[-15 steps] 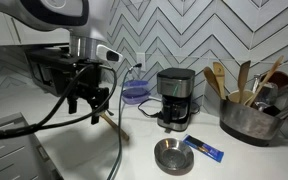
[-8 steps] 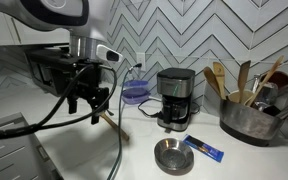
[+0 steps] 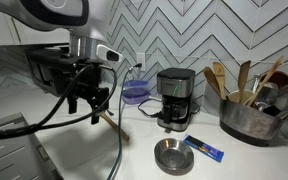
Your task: Move the silver object to the left
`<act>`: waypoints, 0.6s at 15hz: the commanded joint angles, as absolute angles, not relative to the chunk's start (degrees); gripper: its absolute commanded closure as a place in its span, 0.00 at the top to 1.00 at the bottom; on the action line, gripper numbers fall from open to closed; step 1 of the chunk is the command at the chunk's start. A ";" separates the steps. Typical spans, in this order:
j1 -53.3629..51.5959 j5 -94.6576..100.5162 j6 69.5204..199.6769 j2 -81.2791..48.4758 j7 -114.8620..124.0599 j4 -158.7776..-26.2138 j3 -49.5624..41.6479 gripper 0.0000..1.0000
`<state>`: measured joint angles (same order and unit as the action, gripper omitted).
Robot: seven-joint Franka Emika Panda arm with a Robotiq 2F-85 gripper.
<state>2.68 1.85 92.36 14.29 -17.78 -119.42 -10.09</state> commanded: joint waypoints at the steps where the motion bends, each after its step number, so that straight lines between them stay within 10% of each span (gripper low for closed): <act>1: 3.56 1.20 92.69 13.70 -17.44 -118.89 -9.56 1.00; 9: 5.15 9.29 106.64 7.73 -0.71 -118.59 -7.31 1.00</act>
<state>3.78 5.06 102.60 10.54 -6.82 -118.87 -9.11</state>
